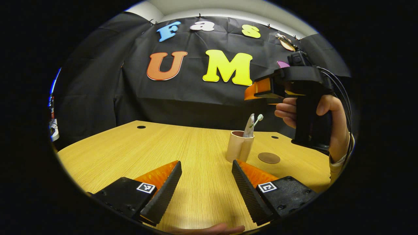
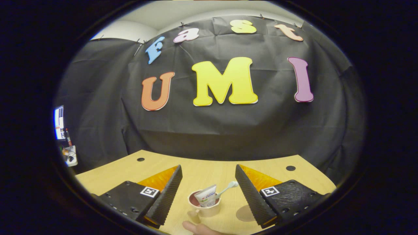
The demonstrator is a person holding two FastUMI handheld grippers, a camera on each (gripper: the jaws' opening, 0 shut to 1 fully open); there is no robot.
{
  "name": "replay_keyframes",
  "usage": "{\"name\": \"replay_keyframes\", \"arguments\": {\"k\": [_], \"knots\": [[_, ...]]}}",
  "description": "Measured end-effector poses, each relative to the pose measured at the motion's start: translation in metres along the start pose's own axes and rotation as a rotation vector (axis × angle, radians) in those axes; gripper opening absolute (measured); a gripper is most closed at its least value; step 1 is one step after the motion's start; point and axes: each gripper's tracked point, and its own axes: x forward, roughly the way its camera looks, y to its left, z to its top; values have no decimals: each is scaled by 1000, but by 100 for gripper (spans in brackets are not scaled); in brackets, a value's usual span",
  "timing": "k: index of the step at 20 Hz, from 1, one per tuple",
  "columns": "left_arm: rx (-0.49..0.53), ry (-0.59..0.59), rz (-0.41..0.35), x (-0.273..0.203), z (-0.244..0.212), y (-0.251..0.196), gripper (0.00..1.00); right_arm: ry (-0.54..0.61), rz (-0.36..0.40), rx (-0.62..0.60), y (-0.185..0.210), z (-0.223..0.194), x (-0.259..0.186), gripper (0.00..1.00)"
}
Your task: Put the toothbrush and toothpaste on the desktop into the cup, then pick up the cup and place it on the coaster on the desktop.
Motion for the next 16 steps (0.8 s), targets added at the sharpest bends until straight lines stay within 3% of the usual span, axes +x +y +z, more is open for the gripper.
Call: {"name": "replay_keyframes", "arguments": {"k": [2, 7, 11, 16], "knots": [[-19, 12, -36, 8, 1, -9, 98, -45, -62, -25, -20, 10, -13, 98], [-4, 58, -58, 31, 5, -21, 98, -131, -109, -22, -52, 29, -53, 97], [-24, 100, -78, 48, 23, -37, 98, -200, -207, -56, -93, 44, -85, 96], [-28, 163, -101, 63, 55, -66, 98, -195, -223, -48, -121, 35, -121, 96]]}}
